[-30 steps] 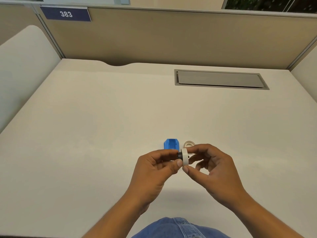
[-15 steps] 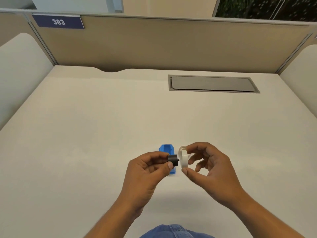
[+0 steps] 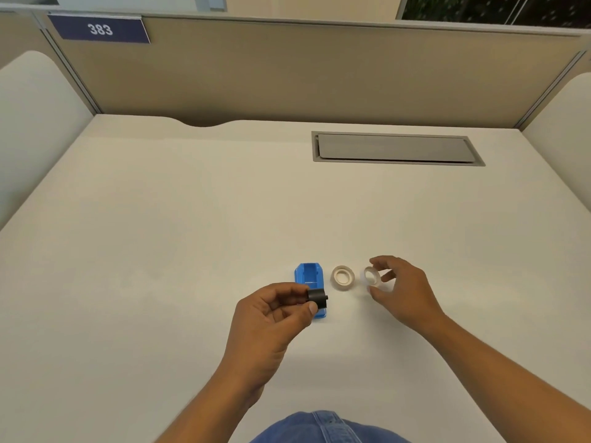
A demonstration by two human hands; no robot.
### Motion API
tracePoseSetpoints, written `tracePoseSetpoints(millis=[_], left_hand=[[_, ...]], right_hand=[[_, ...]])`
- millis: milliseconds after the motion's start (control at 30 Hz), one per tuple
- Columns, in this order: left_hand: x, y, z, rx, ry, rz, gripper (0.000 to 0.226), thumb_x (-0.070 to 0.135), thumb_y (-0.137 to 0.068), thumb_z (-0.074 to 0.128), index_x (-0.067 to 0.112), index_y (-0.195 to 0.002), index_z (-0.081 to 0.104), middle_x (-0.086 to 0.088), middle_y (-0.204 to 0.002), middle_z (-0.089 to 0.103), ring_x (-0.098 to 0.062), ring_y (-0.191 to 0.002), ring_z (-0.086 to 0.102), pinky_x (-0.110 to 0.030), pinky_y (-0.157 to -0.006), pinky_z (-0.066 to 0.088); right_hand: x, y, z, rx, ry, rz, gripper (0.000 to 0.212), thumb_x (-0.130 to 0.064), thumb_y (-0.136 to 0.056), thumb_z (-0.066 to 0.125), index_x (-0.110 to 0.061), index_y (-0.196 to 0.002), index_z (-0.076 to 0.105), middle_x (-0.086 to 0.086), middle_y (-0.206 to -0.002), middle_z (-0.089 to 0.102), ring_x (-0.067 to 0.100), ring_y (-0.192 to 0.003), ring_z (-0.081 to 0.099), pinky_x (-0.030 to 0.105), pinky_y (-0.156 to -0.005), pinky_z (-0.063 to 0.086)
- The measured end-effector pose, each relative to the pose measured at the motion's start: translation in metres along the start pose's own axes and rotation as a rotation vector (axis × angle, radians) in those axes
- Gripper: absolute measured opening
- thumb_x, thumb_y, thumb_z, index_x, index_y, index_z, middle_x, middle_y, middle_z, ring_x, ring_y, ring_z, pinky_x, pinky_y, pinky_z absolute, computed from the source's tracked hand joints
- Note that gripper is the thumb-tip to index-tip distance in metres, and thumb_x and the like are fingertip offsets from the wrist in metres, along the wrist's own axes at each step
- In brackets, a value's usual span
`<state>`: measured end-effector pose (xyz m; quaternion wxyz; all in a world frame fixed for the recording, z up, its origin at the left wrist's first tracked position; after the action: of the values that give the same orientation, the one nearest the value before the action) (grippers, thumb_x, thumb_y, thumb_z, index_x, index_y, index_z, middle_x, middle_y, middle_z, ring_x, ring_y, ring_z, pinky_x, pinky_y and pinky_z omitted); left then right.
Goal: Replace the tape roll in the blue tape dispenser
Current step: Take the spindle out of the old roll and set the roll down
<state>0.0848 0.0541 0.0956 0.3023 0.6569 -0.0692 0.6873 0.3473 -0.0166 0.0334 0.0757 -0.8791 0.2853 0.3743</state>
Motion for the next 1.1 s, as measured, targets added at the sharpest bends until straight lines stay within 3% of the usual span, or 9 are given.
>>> tracePoseSetpoints(millis=[167, 433, 800, 1100], left_hand=[[-0.003, 0.001, -0.002, 0.013, -0.004, -0.011, 0.021, 0.004, -0.079, 0.076, 0.021, -0.091, 0.076, 0.001, -0.089, 0.080, -0.013, -0.082, 0.075, -0.021, -0.072, 0.060], [-0.005, 0.002, -0.005, 0.030, -0.029, -0.014, 0.024, 0.006, -0.078, 0.077, 0.028, -0.090, 0.076, 0.004, -0.088, 0.080, -0.012, -0.081, 0.075, -0.021, -0.071, 0.059], [-0.008, 0.002, -0.003, 0.040, -0.018, -0.042, 0.024, 0.004, -0.078, 0.077, 0.026, -0.088, 0.076, 0.003, -0.085, 0.080, -0.012, -0.076, 0.075, -0.018, -0.069, 0.058], [-0.007, 0.004, -0.008, 0.045, -0.021, -0.031, 0.025, 0.004, -0.077, 0.078, 0.027, -0.087, 0.076, 0.000, -0.084, 0.080, -0.013, -0.079, 0.075, -0.018, -0.070, 0.058]], right_hand=[[0.016, -0.006, 0.014, -0.060, 0.071, 0.027, 0.049, -0.017, -0.073, 0.076, -0.025, -0.119, 0.060, -0.008, -0.108, 0.066, 0.010, -0.080, 0.061, 0.028, -0.074, 0.049], [0.020, -0.008, 0.016, -0.099, 0.179, 0.067, 0.060, -0.025, -0.070, 0.080, -0.026, -0.124, 0.056, -0.007, -0.121, 0.060, 0.015, -0.099, 0.057, 0.030, -0.084, 0.048], [-0.035, -0.018, 0.043, -0.183, 0.404, -0.139, 0.063, -0.030, -0.078, 0.074, -0.030, -0.135, 0.049, -0.008, -0.136, 0.057, 0.019, -0.122, 0.047, 0.032, -0.096, 0.044], [-0.041, -0.028, 0.058, -0.221, 0.467, -0.160, 0.058, -0.025, -0.079, 0.068, -0.031, -0.134, 0.050, -0.007, -0.132, 0.059, 0.019, -0.120, 0.049, 0.031, -0.093, 0.042]])
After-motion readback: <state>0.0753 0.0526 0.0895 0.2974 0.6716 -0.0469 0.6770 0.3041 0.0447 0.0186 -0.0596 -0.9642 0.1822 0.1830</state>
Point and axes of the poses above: each hand's wrist, its own y-axis away from the middle knuckle, its own z-axis out of the palm, x = y × z, the point moved 10 cm from there along -y, towards the middle knuckle
